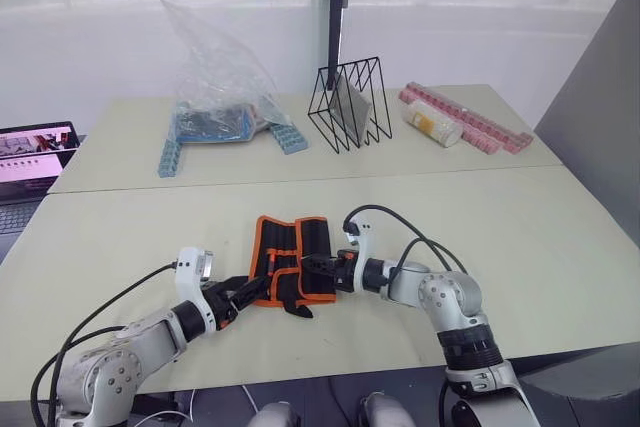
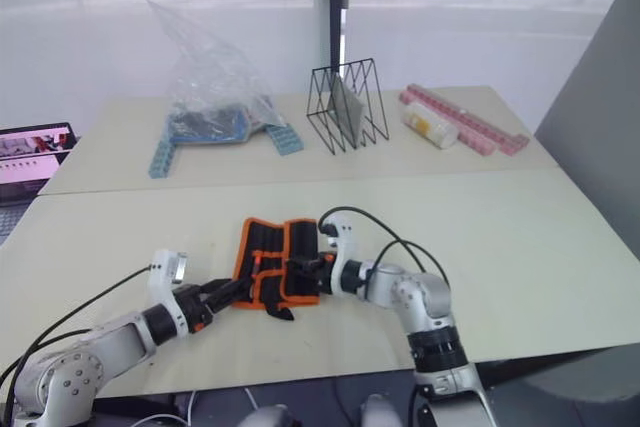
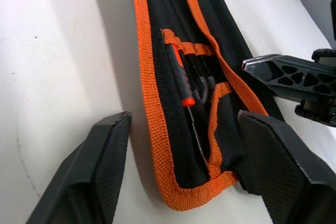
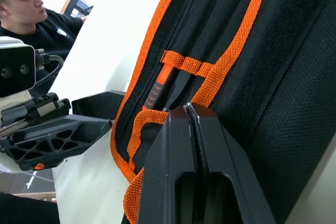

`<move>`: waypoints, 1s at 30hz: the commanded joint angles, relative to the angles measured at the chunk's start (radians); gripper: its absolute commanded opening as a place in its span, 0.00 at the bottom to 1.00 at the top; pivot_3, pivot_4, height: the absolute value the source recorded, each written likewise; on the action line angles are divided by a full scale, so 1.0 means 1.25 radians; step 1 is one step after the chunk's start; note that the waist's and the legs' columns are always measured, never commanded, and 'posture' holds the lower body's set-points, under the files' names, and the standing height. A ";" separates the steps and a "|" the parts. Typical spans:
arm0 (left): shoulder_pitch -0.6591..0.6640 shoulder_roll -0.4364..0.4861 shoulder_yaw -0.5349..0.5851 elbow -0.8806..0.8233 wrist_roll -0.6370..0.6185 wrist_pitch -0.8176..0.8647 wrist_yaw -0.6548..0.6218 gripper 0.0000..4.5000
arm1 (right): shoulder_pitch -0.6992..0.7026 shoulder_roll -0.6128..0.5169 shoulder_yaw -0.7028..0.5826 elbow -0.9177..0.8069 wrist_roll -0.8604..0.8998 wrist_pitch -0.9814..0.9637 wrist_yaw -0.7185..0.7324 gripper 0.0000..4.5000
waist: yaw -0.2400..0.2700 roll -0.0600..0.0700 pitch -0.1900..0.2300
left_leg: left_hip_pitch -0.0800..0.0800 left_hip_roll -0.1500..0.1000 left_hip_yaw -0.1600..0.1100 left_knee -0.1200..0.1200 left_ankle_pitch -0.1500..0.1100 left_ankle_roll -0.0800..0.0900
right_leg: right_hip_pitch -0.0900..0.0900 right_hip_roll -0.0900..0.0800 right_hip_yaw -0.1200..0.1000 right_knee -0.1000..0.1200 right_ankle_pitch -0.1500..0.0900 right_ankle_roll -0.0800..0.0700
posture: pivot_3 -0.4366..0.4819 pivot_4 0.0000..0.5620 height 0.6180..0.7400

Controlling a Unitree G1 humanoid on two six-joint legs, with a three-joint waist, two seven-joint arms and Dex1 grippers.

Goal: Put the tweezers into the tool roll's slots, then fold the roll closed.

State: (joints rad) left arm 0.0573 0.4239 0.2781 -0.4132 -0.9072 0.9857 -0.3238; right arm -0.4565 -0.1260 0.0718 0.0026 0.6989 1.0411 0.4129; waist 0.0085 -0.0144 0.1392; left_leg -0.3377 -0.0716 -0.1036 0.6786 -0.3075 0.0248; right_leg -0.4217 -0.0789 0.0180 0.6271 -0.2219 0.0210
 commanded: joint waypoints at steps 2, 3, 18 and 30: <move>0.006 0.000 0.000 0.000 -0.011 0.008 0.000 0.37 | 0.019 -0.016 -0.013 0.006 -0.027 -0.003 -0.010 0.00 | 0.000 0.000 0.000 | 0.000 0.000 0.000 0.000 0.000 0.000 | 0.000 0.000 0.000 0.000 0.000 0.000 | 0.48 0.27 0.87; 0.006 0.001 -0.001 0.001 -0.010 0.009 0.000 0.30 | 0.020 -0.015 -0.013 0.005 -0.028 -0.003 -0.010 0.00 | 0.000 0.000 0.000 | 0.000 0.000 0.000 0.000 0.000 0.000 | 0.000 0.000 0.000 0.000 0.000 0.000 | 0.48 0.27 0.87; -0.031 0.039 -0.014 0.040 0.057 -0.004 -0.008 0.00 | 0.017 -0.049 0.037 -0.012 -0.083 -0.084 0.054 0.00 | -0.001 0.001 0.001 | -0.001 0.000 0.000 -0.001 0.000 0.000 | -0.001 0.000 0.000 -0.001 0.000 0.000 | 0.48 0.27 0.87; -0.083 0.158 -0.057 0.113 0.160 -0.082 -0.134 0.00 | 0.017 -0.112 0.194 0.004 -0.306 -0.442 0.214 0.00 | -0.020 0.002 0.003 | -0.010 0.001 0.000 -0.004 0.005 -0.008 | -0.013 0.001 0.001 0.001 0.000 -0.001 | 0.48 0.27 0.87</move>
State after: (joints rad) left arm -0.0393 0.6065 0.2108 -0.2755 -0.7348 0.9012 -0.4818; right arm -0.4415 -0.2707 0.3010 0.0151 0.3401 0.5424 0.6567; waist -0.0164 -0.0115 0.1424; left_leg -0.3525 -0.0706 -0.1032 0.6736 -0.3012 0.0140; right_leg -0.4396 -0.0778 0.0190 0.6293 -0.2223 0.0195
